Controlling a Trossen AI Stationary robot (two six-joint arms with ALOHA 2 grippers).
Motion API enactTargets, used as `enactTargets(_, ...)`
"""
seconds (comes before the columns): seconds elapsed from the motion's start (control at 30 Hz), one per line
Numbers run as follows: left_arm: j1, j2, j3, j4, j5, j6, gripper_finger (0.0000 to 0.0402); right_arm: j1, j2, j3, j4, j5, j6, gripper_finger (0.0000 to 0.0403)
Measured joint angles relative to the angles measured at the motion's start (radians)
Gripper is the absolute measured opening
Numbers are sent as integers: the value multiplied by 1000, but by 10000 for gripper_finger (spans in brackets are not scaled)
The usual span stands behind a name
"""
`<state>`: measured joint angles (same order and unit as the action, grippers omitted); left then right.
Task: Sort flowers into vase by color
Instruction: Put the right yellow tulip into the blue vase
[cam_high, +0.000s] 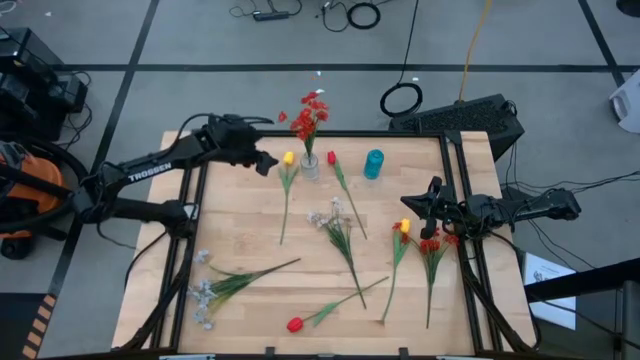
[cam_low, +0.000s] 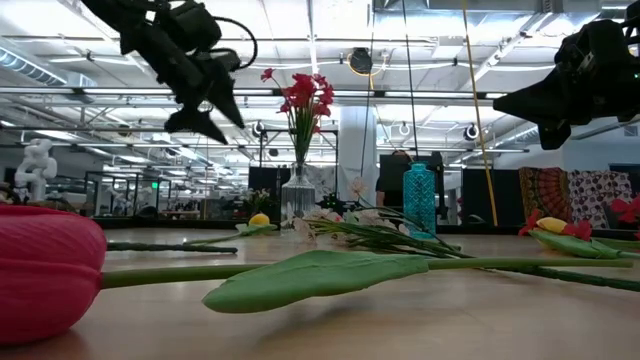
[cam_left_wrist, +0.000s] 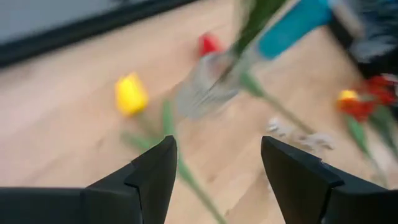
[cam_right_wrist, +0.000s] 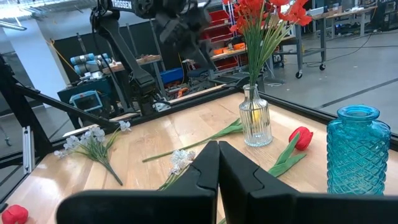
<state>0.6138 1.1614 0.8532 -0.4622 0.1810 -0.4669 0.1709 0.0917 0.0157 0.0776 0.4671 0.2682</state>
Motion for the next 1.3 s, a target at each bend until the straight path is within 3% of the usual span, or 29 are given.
enactTargets(0.23, -118, 0, 0, -180, -74, -209, 239, 0, 0, 0, 0, 0, 0, 0)
enactTargets(0.37, -197, 0, 0, -253, -160, -234, 239, 0, 0, 0, 0, 0, -13, 0)
enactTargets(0.5, -252, 0, 0, -322, -164, -298, 239, 0, 0, 0, 0, 4, -63, 0)
enactTargets(0.7, -304, 0, 0, -391, -164, -303, 239, -1, 3, 10, 8, 13, 70, 0)
enactTargets(0.8, -316, 1, 0, -427, -160, -239, 239, 8, 47, 68, -38, 78, 164, 0)
enactTargets(0.9, -320, 1, 0, -463, -158, -187, 239, 23, 149, 176, -137, 163, 157, 0)
enactTargets(1.07, -308, 1, 0, -484, -157, -88, 239, 35, 426, 418, -293, 251, 183, 0)
enactTargets(1.3, -255, 1, 0, -494, -158, -33, 239, 34, 910, 828, -816, 248, 656, 0)
